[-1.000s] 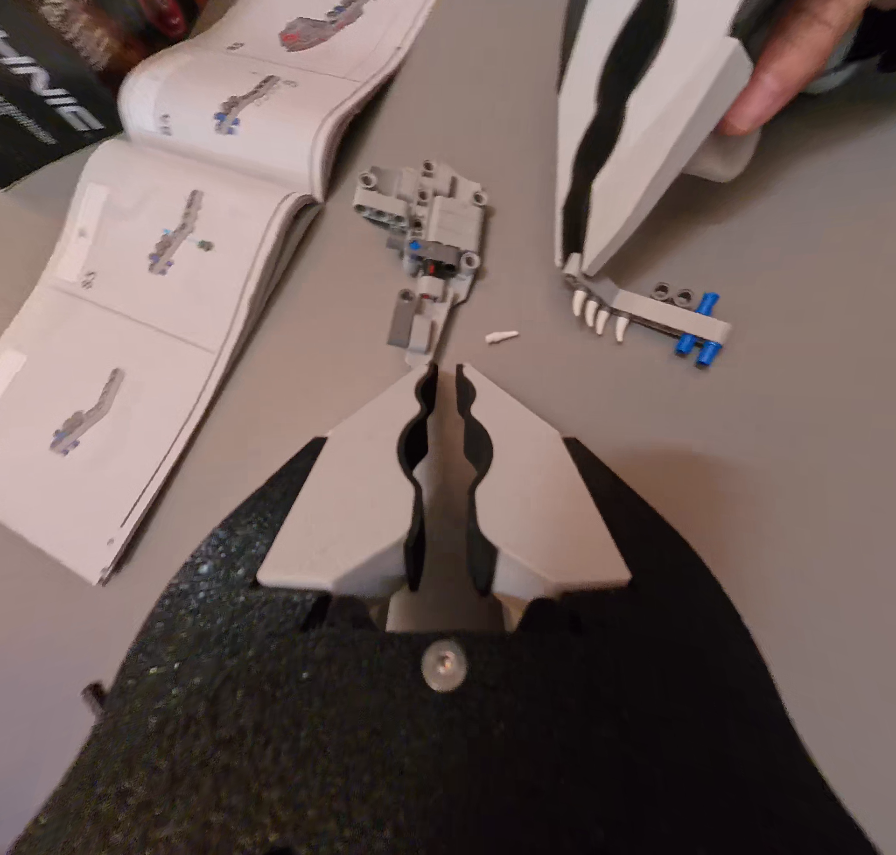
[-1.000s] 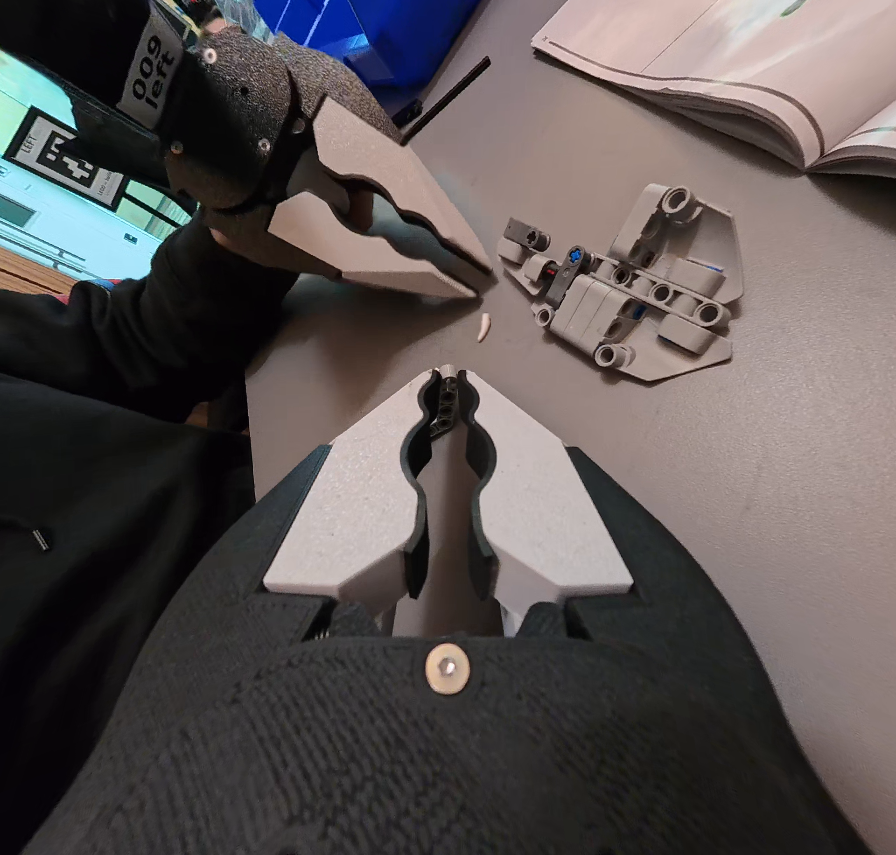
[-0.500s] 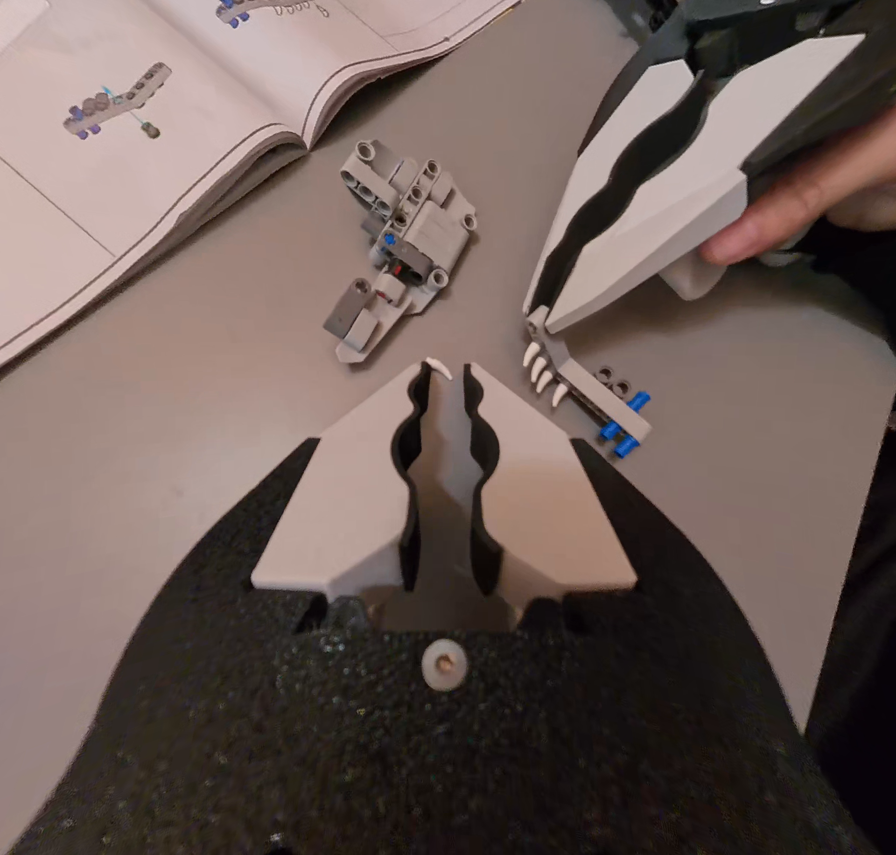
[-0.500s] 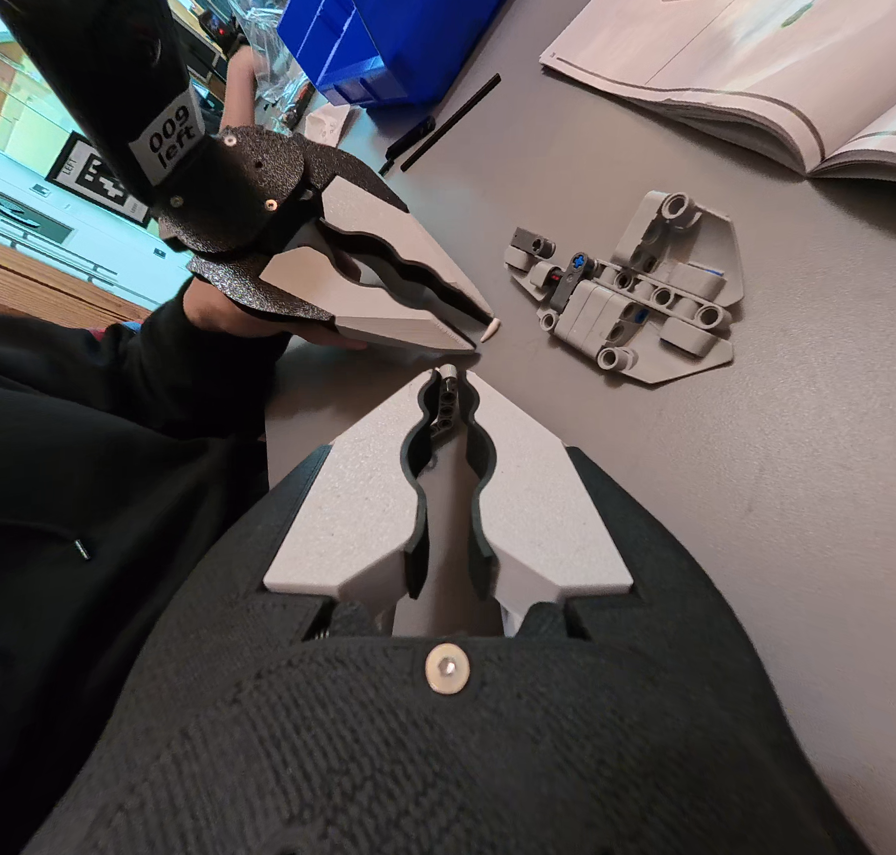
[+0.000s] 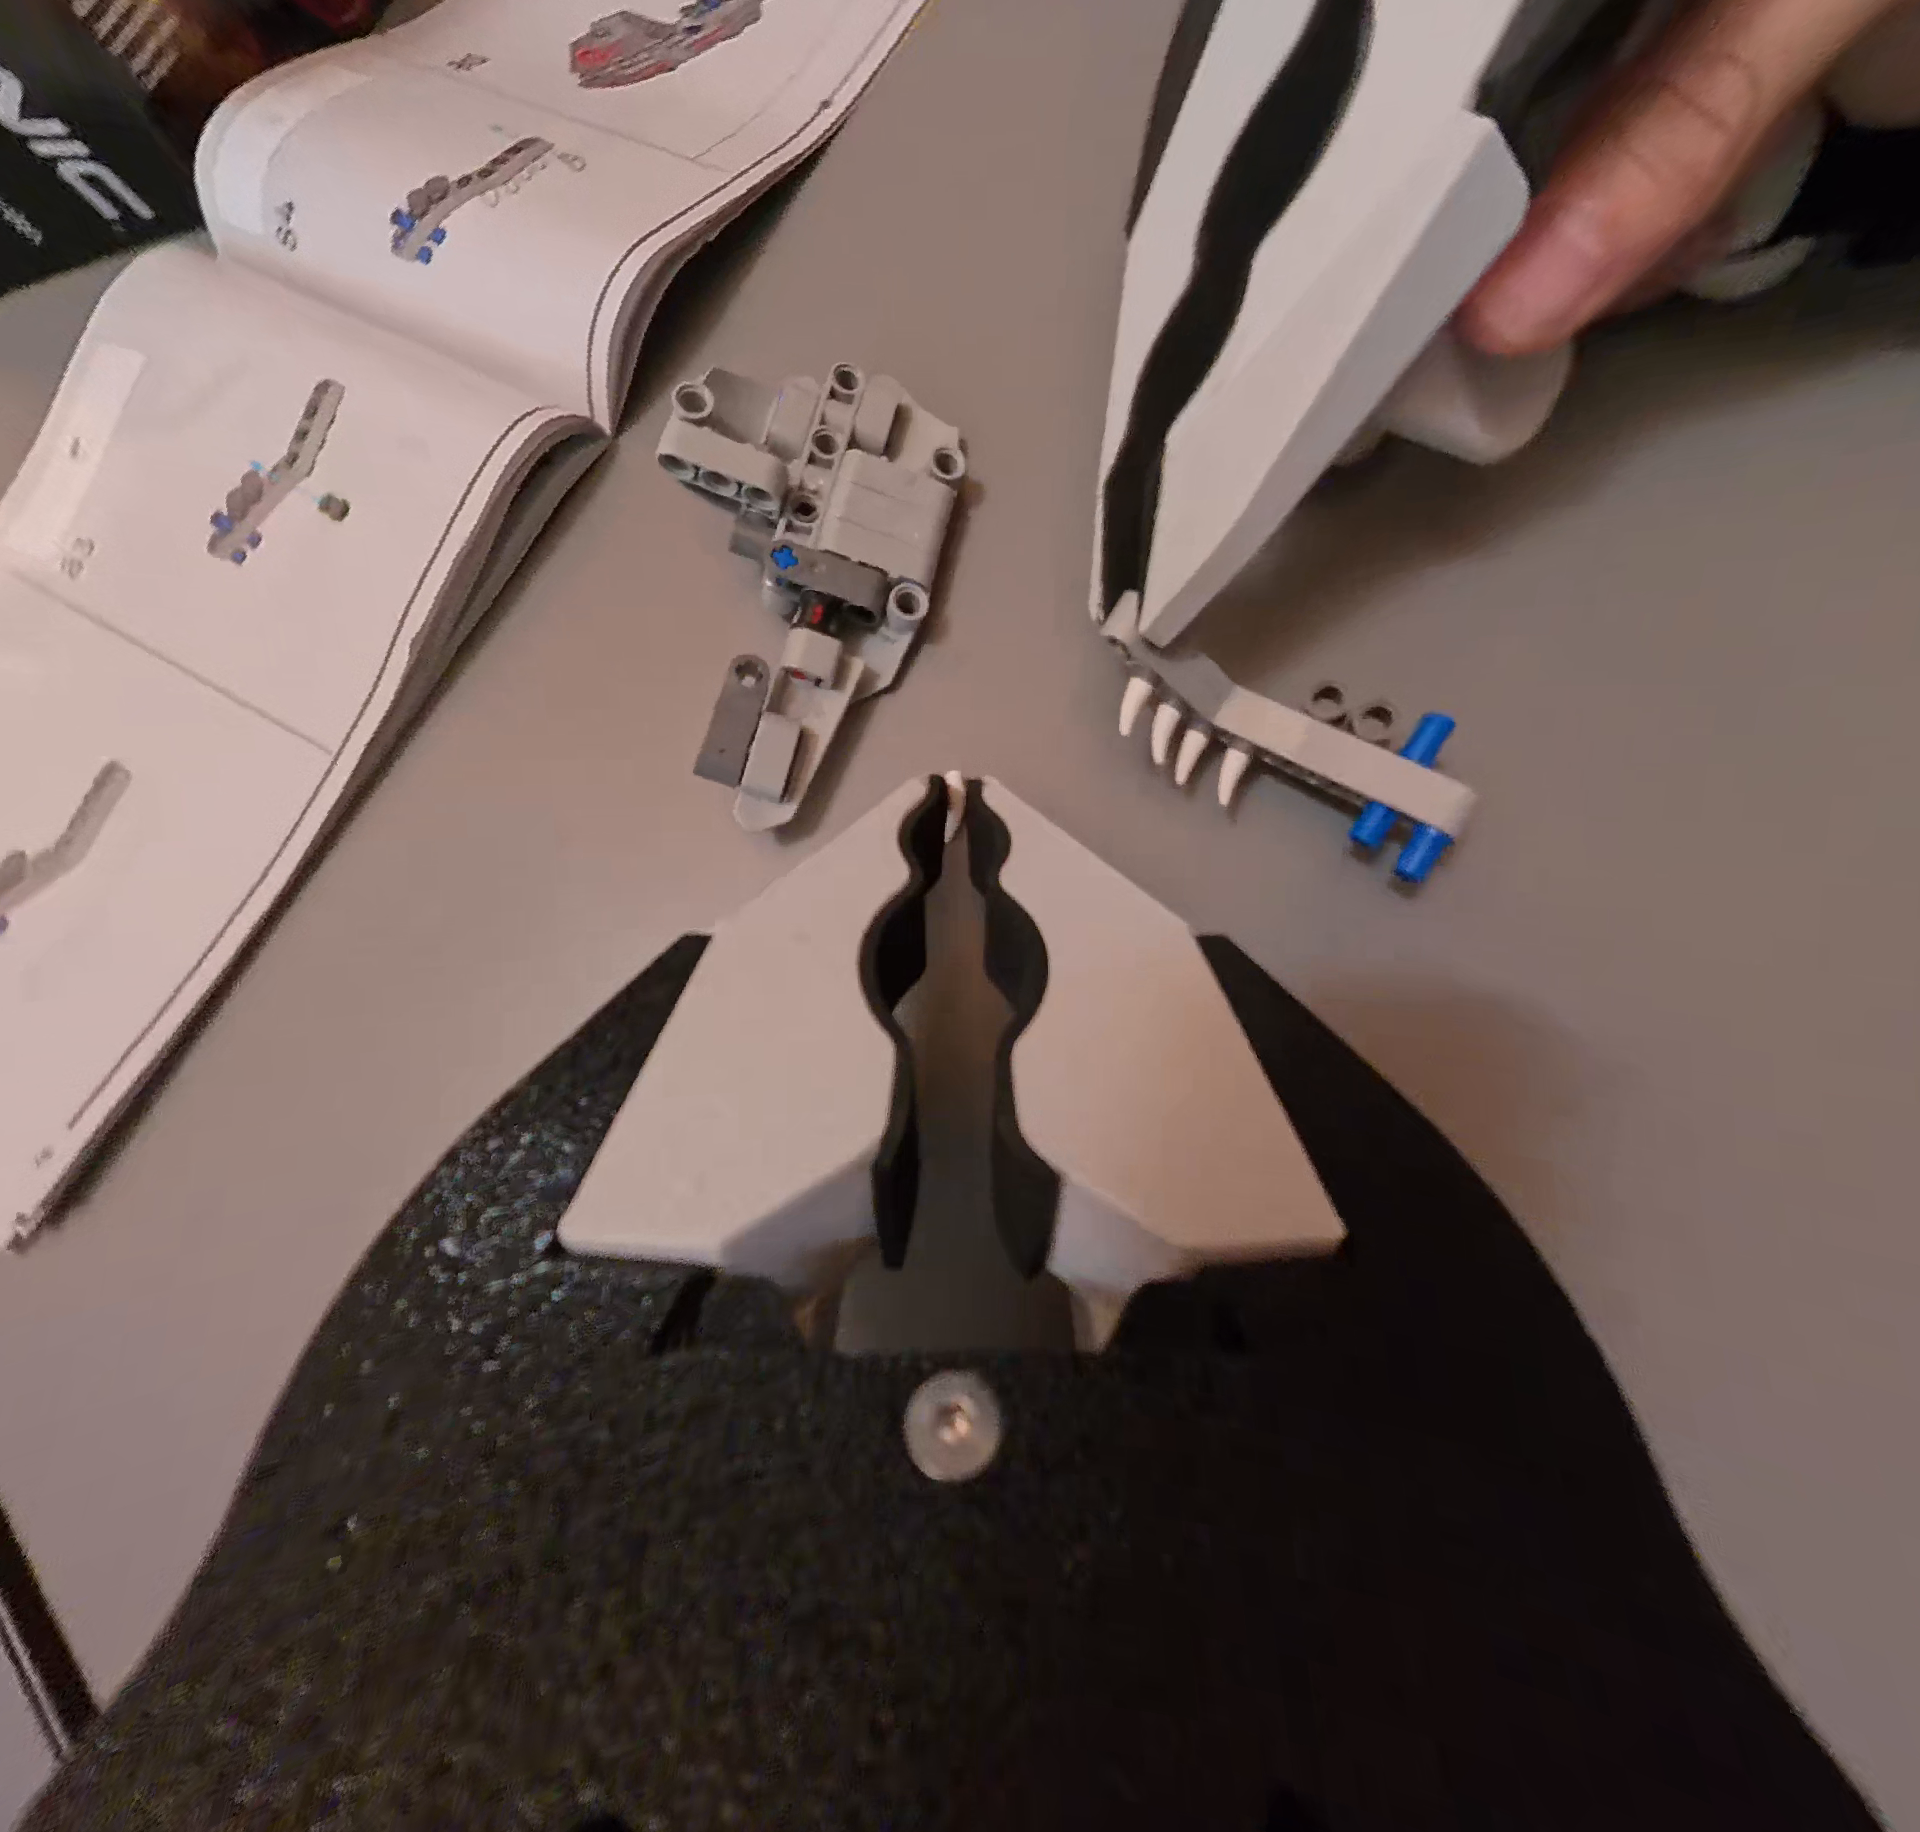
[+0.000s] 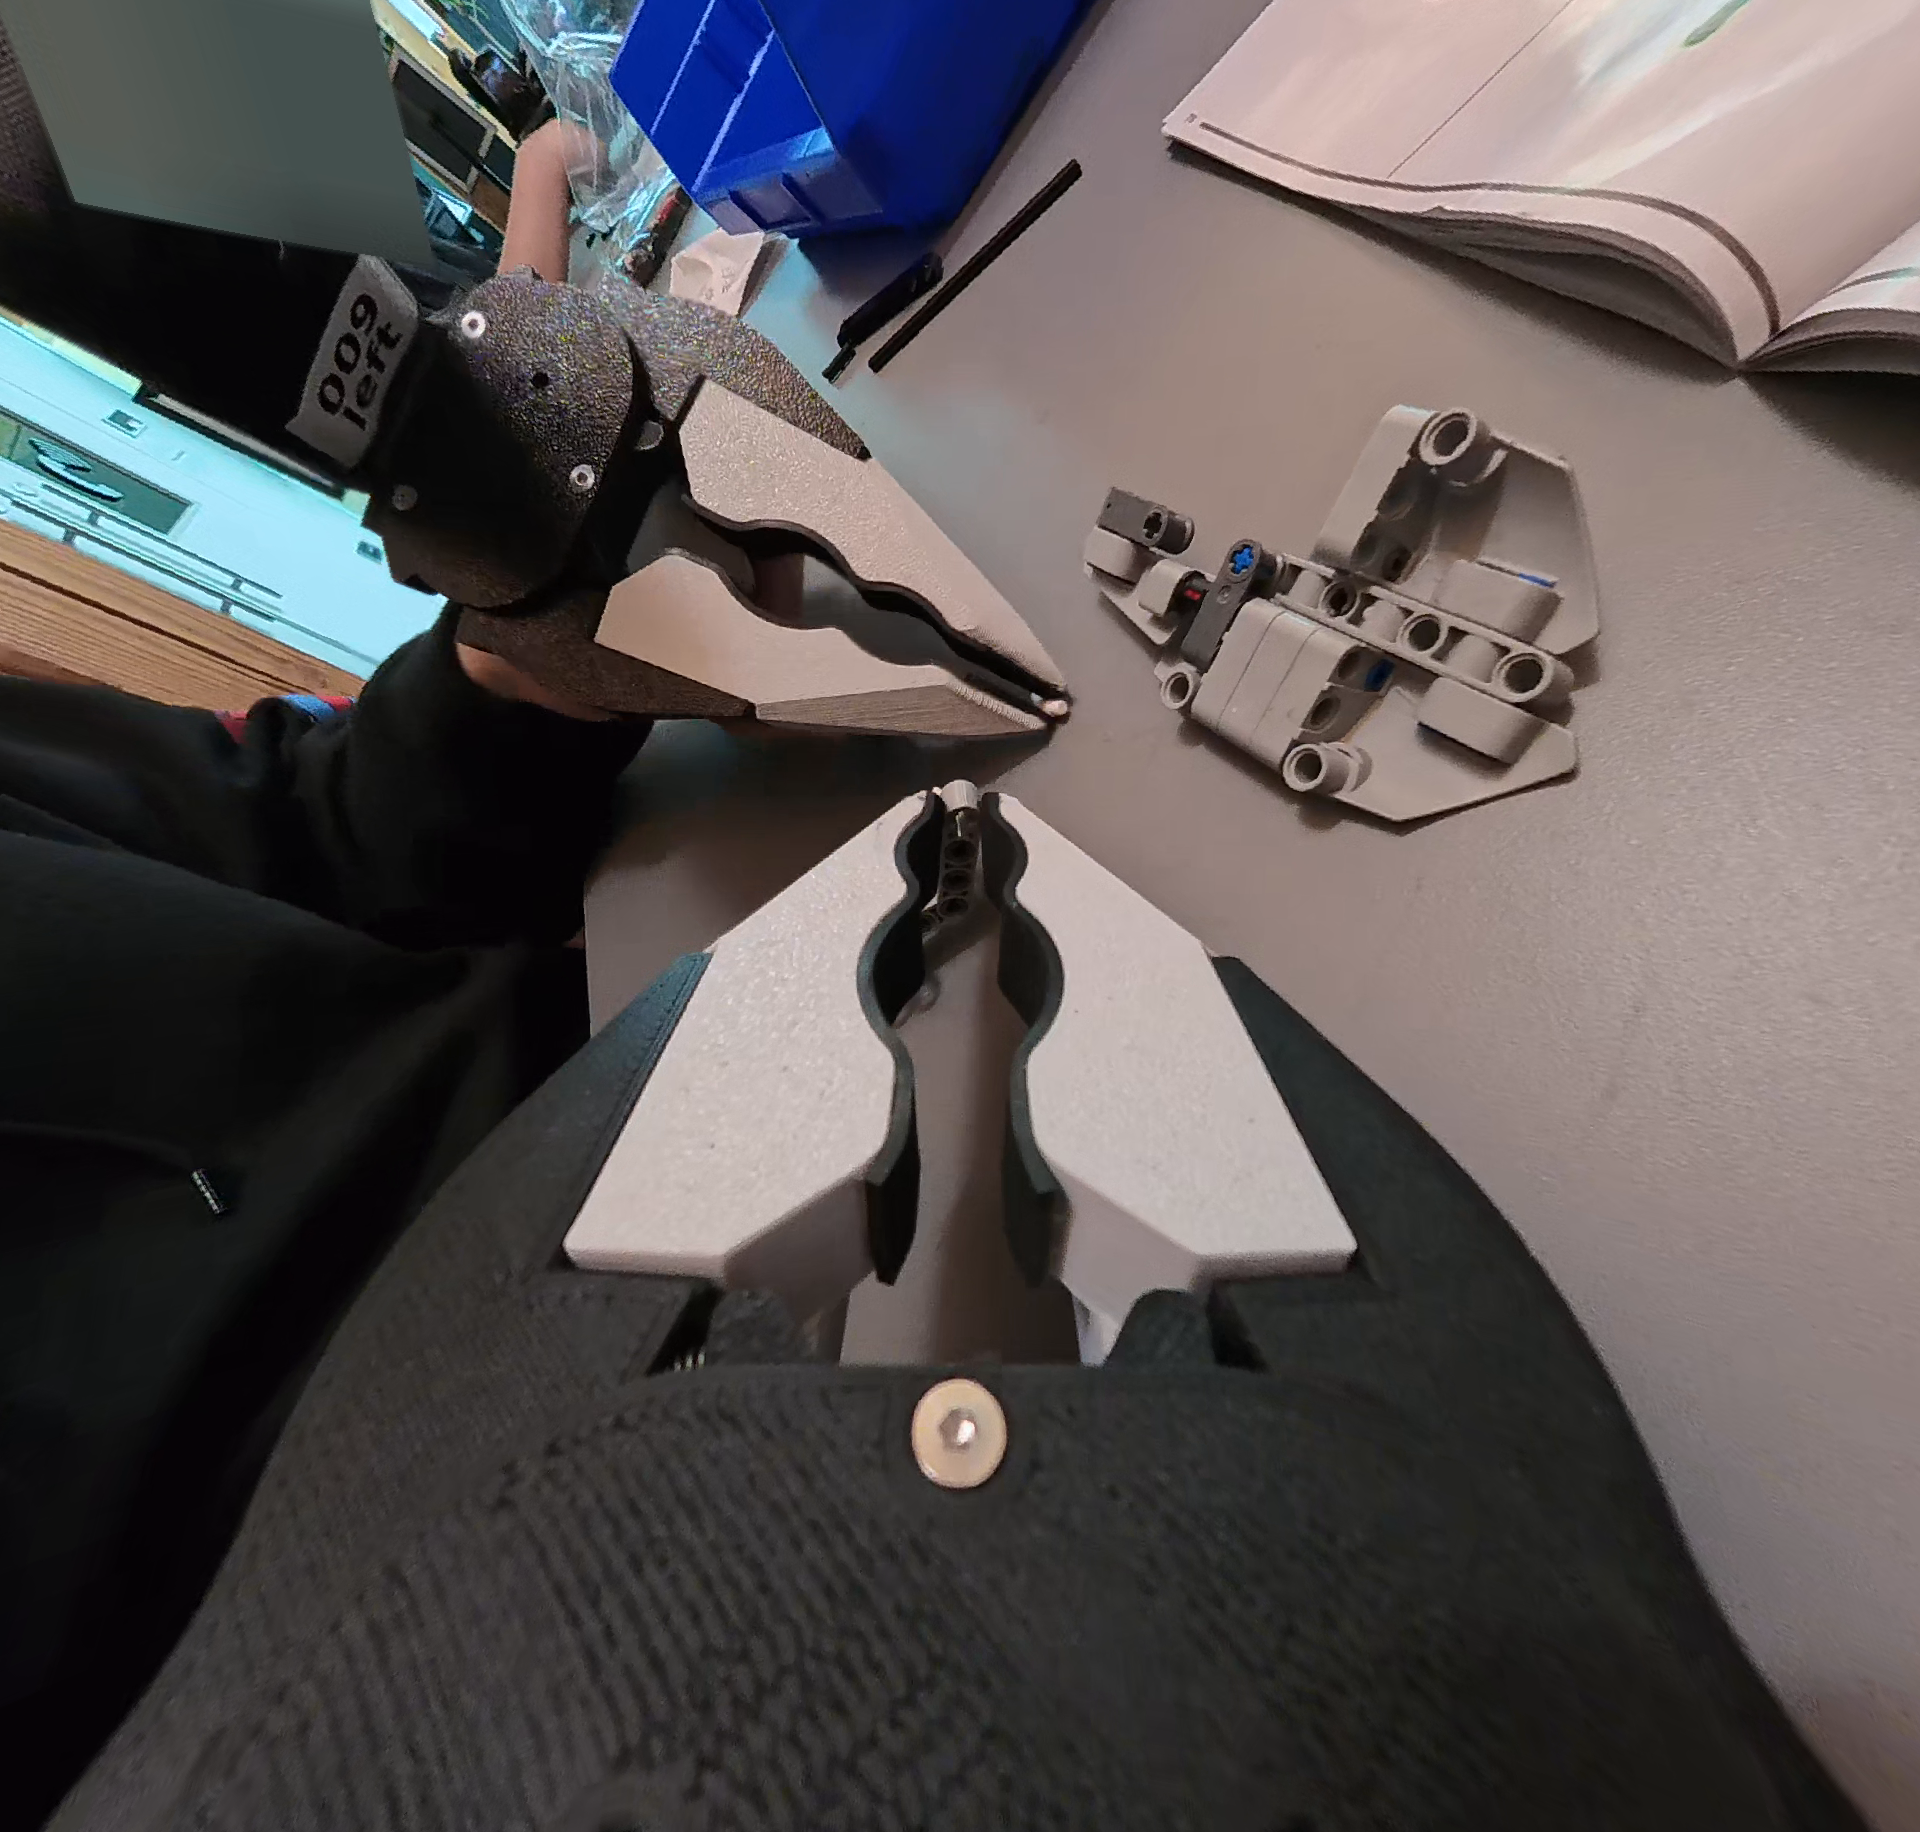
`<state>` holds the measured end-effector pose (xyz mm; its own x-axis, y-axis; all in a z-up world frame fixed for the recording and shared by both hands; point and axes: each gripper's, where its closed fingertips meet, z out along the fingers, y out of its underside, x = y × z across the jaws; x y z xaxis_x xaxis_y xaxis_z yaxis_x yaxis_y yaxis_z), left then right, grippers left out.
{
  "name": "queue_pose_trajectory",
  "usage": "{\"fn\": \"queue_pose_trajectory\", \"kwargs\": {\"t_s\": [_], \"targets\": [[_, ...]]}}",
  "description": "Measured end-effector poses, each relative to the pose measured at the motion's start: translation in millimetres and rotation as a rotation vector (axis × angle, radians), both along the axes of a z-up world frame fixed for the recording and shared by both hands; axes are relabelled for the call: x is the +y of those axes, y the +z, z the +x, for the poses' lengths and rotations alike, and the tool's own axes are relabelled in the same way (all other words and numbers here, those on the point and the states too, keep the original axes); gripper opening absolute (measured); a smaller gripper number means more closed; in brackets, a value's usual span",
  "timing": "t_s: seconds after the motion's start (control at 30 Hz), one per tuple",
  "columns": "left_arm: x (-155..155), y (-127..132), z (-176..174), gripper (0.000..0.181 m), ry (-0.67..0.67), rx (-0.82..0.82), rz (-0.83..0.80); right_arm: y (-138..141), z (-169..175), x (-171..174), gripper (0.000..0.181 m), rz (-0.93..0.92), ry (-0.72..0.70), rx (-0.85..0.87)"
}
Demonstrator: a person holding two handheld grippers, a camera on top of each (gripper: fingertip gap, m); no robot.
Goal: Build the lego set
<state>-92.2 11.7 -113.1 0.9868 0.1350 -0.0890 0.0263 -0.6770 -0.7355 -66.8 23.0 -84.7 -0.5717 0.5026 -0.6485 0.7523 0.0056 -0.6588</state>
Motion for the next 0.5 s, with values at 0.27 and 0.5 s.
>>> {"fn": "queue_pose_trajectory", "kwargs": {"t_s": [0.27,0.5], "targets": [[-3.7,0.4,-3.5,0.007,-0.048,0.015,0.002,-0.6,-1.1,0.9,0.005,0.012,-0.012,0.007],[-4.5,-0.2,0.5,0.001,-0.058,0.008,-0.002,-2.2,-0.9,0.4,0.006,0.023,-0.009,0.003]]}}
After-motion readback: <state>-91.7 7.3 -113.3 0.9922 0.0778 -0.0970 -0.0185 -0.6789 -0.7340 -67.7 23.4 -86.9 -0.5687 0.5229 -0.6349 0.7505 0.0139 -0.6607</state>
